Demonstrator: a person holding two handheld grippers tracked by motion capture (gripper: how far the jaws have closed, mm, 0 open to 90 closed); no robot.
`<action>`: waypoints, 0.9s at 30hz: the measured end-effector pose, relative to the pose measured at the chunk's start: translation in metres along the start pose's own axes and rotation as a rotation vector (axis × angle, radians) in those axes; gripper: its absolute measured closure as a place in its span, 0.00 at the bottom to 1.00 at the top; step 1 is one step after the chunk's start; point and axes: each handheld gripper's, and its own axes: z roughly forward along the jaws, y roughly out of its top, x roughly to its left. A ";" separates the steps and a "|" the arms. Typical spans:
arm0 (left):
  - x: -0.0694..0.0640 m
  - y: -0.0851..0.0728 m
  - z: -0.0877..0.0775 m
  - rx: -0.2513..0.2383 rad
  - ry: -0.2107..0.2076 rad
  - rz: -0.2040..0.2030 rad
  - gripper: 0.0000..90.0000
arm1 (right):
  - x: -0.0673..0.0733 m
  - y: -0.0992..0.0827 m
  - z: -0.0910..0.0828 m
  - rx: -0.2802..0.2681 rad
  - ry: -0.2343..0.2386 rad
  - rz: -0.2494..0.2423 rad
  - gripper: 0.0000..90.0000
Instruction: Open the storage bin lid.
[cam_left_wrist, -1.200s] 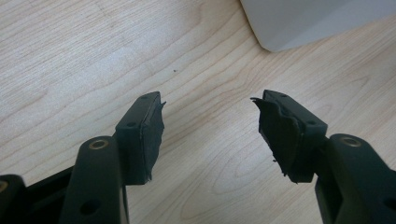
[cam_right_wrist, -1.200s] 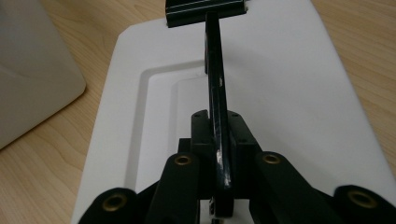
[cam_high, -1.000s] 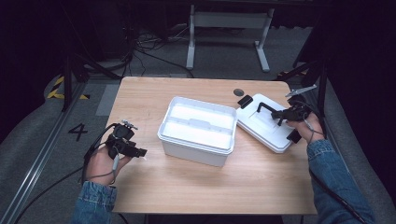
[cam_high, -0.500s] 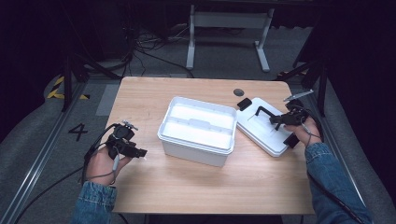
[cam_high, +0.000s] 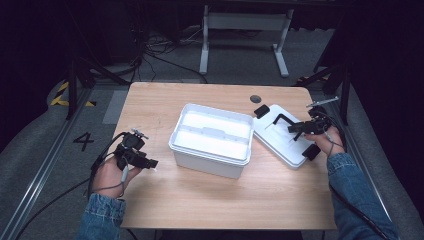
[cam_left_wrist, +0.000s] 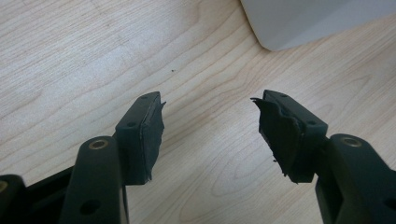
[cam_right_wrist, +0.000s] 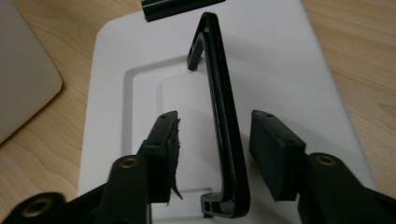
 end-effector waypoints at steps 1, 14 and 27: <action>0.000 0.000 0.000 -0.002 -0.001 0.003 0.45 | 0.000 0.001 -0.001 -0.004 -0.001 0.001 0.50; -0.002 -0.002 -0.001 -0.001 0.000 -0.004 0.45 | 0.029 0.013 -0.043 -0.080 -0.013 -0.093 0.48; -0.004 -0.005 -0.002 -0.002 0.000 -0.006 0.45 | 0.072 0.008 -0.069 -0.098 0.036 -0.201 0.48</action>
